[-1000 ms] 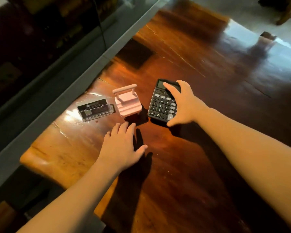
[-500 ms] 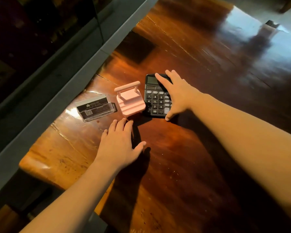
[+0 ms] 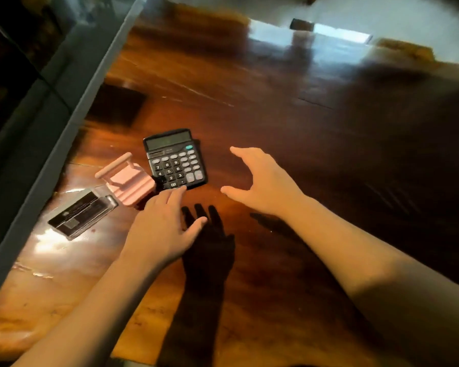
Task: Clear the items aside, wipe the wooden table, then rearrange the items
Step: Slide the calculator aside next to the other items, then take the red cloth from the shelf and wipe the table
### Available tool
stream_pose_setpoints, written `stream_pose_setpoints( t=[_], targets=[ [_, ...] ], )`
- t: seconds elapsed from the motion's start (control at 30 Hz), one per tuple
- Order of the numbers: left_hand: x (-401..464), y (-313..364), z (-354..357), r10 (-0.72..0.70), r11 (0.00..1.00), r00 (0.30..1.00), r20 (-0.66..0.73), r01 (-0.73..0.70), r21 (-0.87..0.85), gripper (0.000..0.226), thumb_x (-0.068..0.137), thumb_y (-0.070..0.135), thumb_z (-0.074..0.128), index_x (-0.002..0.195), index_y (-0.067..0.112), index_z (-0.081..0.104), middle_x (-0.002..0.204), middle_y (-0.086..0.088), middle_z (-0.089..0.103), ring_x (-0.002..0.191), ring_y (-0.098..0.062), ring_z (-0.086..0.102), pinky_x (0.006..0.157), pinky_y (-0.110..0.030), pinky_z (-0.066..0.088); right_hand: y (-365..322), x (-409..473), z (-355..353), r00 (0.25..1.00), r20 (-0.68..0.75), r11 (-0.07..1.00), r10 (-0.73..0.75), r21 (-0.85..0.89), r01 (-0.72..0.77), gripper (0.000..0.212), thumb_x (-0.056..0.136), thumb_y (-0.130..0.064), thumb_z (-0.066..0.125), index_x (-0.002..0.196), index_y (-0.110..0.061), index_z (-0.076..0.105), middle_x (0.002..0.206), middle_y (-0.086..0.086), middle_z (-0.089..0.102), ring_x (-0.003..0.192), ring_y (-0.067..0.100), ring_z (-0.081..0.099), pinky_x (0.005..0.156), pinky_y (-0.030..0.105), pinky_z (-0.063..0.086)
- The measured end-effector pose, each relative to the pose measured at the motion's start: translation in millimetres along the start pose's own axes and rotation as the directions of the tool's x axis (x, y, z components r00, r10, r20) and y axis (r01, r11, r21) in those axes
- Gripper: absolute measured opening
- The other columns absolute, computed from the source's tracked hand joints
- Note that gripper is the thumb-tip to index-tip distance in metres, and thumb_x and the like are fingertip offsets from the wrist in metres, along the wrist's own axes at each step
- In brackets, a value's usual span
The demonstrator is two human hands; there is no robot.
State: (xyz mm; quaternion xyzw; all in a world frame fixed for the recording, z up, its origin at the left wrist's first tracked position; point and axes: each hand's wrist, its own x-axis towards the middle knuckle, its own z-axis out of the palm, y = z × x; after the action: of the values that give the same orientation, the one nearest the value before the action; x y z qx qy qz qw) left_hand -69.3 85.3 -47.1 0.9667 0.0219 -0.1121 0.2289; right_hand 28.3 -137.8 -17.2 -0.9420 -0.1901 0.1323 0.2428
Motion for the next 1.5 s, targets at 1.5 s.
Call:
stream_pose_setpoints(
  t=[1.5],
  targets=[
    [-333,604,333,0.684,0.423,0.324,0.653,-0.906,0.007,0.062,0.089,0.044,0.064,0.14,0.015,0.044,0.134,-0.011,0.055,0.124,-0.03,0.052,0.103,-0.043,0.046,223,-793,3,0.044,-0.145,0.126,0.988,0.626,-0.769,0.062,0.089,-0.04,0.071,0.142,-0.016,0.051,0.134,0.007,0.059,0.123,0.028,0.057,0.1,0.037,0.047]
  ],
)
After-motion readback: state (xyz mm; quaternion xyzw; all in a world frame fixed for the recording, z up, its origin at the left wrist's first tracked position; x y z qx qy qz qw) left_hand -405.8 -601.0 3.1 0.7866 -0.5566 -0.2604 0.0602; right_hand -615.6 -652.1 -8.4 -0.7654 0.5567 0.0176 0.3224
